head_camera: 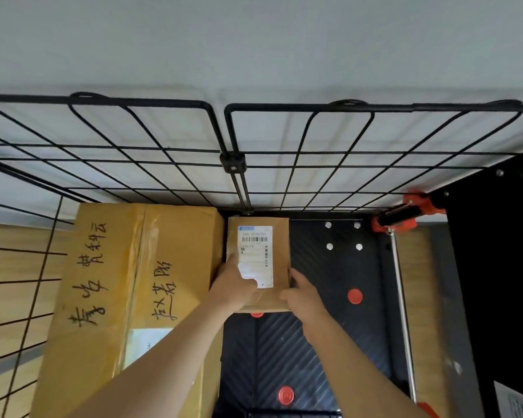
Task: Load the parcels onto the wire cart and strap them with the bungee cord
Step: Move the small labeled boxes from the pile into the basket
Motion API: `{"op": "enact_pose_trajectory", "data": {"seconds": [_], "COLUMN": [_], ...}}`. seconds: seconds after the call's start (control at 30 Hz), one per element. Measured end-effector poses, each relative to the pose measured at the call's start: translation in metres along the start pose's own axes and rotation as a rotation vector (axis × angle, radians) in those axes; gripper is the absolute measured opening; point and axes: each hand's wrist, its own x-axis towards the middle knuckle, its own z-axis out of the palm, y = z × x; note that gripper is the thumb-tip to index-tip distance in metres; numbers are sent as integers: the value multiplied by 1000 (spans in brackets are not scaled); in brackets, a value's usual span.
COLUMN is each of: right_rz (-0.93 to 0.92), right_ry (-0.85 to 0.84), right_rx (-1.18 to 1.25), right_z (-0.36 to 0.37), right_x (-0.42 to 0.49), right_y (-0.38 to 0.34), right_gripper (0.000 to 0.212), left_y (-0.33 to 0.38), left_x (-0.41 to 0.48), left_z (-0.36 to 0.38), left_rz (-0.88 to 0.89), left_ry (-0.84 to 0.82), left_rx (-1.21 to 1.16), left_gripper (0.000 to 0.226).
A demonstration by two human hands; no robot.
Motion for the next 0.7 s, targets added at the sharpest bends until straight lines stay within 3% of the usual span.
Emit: {"op": "enact_pose_trajectory", "data": {"seconds": [0.3, 0.47, 0.7], "right_rz": [-7, -79, -234], "right_ry": [80, 104, 187], "right_rx": [-92, -56, -77], "right_z": [-7, 4, 46], "right_x": [-58, -113, -206], "right_y": [-12, -34, -71], "right_gripper": [40, 25, 29], "left_y": [8, 16, 21], "left_x": [-70, -123, -204], "left_z": [-29, -66, -122], "left_rz": [143, 292, 477], "left_ry": [-69, 54, 171], "left_rx": [188, 363, 407], "left_gripper": [56, 46, 44]}}
